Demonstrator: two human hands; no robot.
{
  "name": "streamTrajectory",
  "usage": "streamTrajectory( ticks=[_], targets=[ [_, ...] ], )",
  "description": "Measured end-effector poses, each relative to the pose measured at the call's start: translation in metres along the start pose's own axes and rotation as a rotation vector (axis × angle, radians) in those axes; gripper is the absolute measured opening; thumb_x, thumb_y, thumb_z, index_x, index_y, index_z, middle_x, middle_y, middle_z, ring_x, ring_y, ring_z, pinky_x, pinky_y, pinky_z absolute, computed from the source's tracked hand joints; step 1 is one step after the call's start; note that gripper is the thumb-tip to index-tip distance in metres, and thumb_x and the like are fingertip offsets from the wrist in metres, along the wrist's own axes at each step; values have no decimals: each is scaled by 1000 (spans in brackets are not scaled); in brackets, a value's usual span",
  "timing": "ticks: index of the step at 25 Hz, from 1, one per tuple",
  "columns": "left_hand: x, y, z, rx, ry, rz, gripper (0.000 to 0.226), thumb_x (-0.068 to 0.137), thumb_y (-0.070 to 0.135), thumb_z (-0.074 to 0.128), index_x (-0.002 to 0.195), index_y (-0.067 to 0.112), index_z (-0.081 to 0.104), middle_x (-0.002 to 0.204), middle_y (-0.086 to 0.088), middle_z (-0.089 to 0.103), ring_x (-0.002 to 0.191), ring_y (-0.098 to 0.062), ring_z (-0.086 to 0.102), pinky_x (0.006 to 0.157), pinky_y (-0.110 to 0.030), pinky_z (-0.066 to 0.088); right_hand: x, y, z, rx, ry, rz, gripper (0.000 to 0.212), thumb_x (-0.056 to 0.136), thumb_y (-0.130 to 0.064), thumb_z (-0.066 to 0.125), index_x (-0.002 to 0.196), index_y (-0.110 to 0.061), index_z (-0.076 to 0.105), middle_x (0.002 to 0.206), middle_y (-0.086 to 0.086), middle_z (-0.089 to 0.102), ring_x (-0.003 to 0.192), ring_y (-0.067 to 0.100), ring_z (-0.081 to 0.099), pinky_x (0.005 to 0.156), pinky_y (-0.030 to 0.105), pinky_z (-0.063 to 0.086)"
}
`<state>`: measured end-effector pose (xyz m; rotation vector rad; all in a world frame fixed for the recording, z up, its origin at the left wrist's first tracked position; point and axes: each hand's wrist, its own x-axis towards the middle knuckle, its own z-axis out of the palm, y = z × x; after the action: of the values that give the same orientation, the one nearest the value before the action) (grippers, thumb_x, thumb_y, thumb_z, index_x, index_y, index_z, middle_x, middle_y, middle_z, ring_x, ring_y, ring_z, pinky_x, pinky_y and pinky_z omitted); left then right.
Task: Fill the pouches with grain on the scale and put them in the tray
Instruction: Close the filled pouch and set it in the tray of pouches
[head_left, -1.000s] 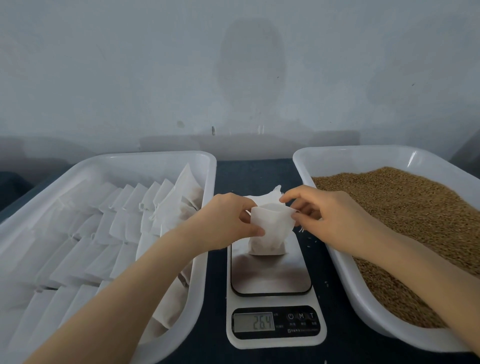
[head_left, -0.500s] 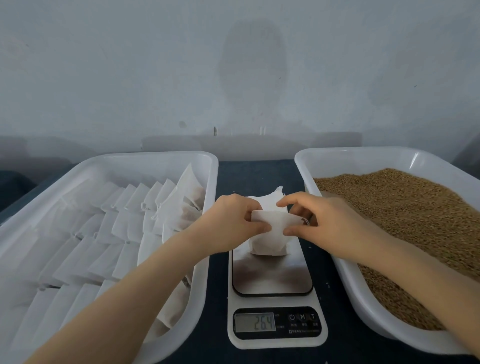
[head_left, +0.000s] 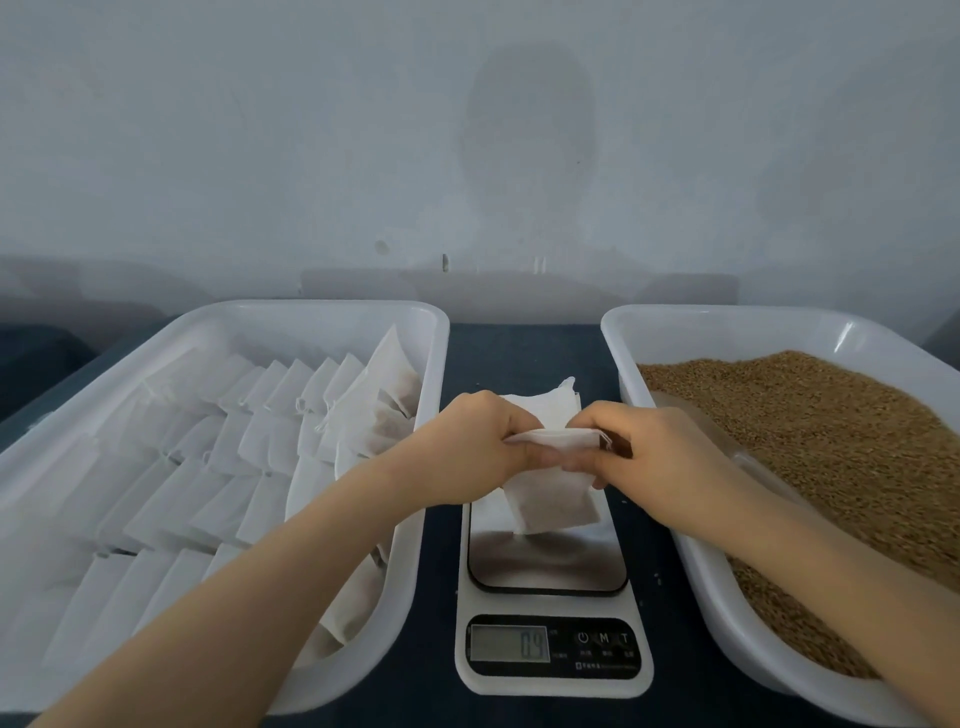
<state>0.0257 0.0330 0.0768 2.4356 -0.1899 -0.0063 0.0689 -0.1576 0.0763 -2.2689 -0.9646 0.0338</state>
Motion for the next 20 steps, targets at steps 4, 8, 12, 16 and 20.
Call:
streamTrajectory(
  ticks=[4, 8, 12, 16, 20],
  targets=[
    [-2, 4, -3, -22, -2, -9, 36, 91, 34, 62, 56, 35, 58, 52, 16, 49, 52, -3, 43, 50, -9, 34, 4, 3, 1, -29, -55, 48, 15, 79, -34, 73, 73, -36, 59, 70, -26, 61, 56, -4, 55, 54, 8, 40],
    [-1, 3, -14, -31, 8, -37, 41, 92, 29, 62, 51, 34, 58, 53, 16, 54, 52, -1, 48, 51, -9, 37, 4, 4, 0, -16, -54, 13, 19, 81, -33, 71, 70, -26, 58, 70, -18, 61, 53, -3, 56, 52, 9, 40],
    [-1, 4, -35, -117, 31, -108, 27, 91, 24, 63, 66, 12, 65, 59, 3, 61, 58, -10, 62, 60, -19, 54, 4, 4, 0, -54, -74, -39, 29, 84, -23, 69, 73, -42, 50, 71, -21, 60, 69, -10, 55, 62, 8, 42],
    [-4, -28, -94, -307, 305, -241, 23, 89, 25, 66, 71, 12, 70, 65, -6, 70, 64, -22, 71, 58, -30, 60, 1, 7, 0, -23, -66, -58, 33, 88, -19, 64, 98, -49, 54, 79, -17, 59, 77, -6, 56, 67, 9, 45],
    [-10, -103, -155, -287, 617, -468, 18, 91, 28, 65, 90, 12, 72, 72, -11, 73, 63, -23, 72, 58, -34, 61, -1, 5, -1, -45, -55, -90, 34, 88, -24, 62, 99, -54, 50, 81, -21, 59, 82, -10, 55, 71, 6, 44]
  ],
)
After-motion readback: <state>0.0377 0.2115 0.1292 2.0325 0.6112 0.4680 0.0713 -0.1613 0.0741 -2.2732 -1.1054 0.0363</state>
